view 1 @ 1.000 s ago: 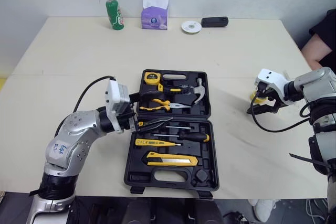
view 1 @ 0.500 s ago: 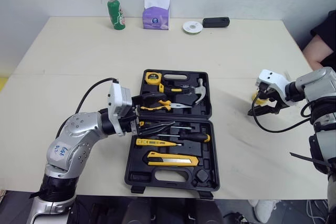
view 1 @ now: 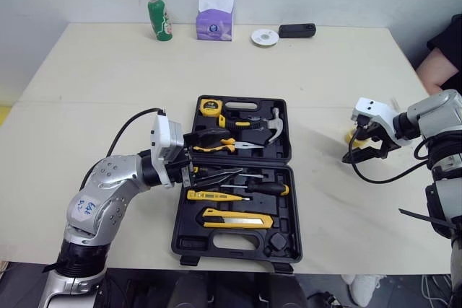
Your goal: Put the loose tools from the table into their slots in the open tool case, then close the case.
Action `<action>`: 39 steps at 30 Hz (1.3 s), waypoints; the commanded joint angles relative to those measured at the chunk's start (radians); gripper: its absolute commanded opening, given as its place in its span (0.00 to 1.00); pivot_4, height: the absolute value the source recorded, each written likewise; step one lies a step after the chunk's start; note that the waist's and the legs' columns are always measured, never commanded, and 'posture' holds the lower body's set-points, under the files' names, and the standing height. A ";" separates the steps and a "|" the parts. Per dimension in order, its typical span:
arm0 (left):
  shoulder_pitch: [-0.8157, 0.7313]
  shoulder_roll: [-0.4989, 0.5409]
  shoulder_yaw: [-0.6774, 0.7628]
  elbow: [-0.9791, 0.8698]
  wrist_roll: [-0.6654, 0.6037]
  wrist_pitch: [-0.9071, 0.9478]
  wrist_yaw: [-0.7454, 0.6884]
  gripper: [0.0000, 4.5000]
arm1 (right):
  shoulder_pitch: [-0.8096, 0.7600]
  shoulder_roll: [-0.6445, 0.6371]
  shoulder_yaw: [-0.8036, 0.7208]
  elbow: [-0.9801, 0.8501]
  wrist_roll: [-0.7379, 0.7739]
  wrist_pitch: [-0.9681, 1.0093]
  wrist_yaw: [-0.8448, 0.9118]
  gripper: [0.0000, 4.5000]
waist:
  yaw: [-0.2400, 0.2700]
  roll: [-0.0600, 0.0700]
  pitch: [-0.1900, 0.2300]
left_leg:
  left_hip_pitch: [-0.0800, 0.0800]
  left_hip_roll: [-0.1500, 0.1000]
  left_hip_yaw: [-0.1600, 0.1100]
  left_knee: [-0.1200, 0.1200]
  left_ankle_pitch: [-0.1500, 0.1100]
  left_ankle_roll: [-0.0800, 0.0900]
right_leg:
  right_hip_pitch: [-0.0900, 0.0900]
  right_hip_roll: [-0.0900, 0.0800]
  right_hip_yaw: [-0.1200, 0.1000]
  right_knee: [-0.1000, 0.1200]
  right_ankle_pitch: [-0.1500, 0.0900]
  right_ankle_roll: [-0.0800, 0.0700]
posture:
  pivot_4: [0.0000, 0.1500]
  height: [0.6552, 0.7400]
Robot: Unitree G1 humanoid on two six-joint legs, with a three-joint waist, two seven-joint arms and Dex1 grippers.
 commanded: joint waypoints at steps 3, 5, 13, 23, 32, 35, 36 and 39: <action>-0.012 -0.002 -0.003 -0.036 -0.014 -0.008 -0.008 1.00 | -0.002 -0.024 -0.016 -0.016 -0.014 -0.026 -0.015 0.47 | 0.000 0.000 0.000 | 0.000 0.000 0.000 0.000 0.000 0.000 | 0.000 0.000 0.000 0.000 0.000 0.000 | 1.00 1.00; -0.013 0.002 -0.004 -0.038 -0.017 0.000 -0.008 1.00 | 0.001 -0.025 -0.021 -0.020 -0.014 -0.041 -0.024 0.27 | 0.000 0.000 0.000 | 0.000 0.000 0.000 0.000 0.000 0.000 | 0.000 0.000 0.000 0.000 0.000 0.000 | 1.00 1.00; -0.018 0.014 -0.022 -0.046 -0.026 0.007 -0.059 1.00 | 0.015 -0.066 -0.025 -0.112 -0.010 -0.090 0.030 0.01 | 0.000 0.000 0.000 | 0.000 0.000 0.000 0.001 0.000 0.000 | 0.000 0.000 0.000 0.001 0.000 0.000 | 1.00 1.00; -0.019 0.067 -0.041 -0.044 -0.009 -0.033 -0.178 1.00 | 0.219 -0.297 0.000 -0.849 0.276 0.125 0.165 0.01 | 0.005 0.002 0.001 | -0.001 0.000 -0.001 0.001 0.000 0.000 | -0.001 0.000 0.000 0.001 0.000 0.000 | 1.00 1.00; -0.009 0.066 -0.061 -0.027 0.072 -0.158 -0.199 1.00 | 0.422 -0.412 -0.047 -1.462 0.554 0.426 0.159 0.01 | 0.005 0.002 0.001 | -0.002 0.000 -0.003 0.002 0.000 0.000 | -0.001 -0.001 -0.001 -0.001 0.000 0.000 | 1.00 1.00; 0.017 0.077 -0.075 -0.027 0.094 -0.197 -0.228 1.00 | 0.456 -0.399 -0.053 -1.580 0.613 0.477 0.132 0.01 | 0.005 0.002 0.001 | -0.003 0.000 -0.004 0.003 0.000 0.000 | -0.001 -0.001 -0.001 -0.001 0.000 0.000 | 1.00 1.00; 0.043 0.085 -0.067 -0.022 0.093 -0.219 -0.250 1.00 | 0.458 -0.380 -0.038 -1.629 0.628 0.499 0.116 0.01 | 0.004 0.002 0.001 | -0.003 0.000 -0.004 0.003 0.000 0.000 | -0.001 -0.002 -0.001 -0.001 0.000 0.000 | 1.00 1.00; 0.088 0.111 -0.073 -0.026 0.107 -0.245 -0.278 1.00 | 0.476 -0.358 -0.025 -1.735 0.687 0.562 0.093 0.01 | 0.000 0.002 0.001 | -0.002 0.000 -0.005 0.002 0.000 0.000 | -0.001 -0.001 -0.001 -0.001 0.000 0.000 | 1.00 1.00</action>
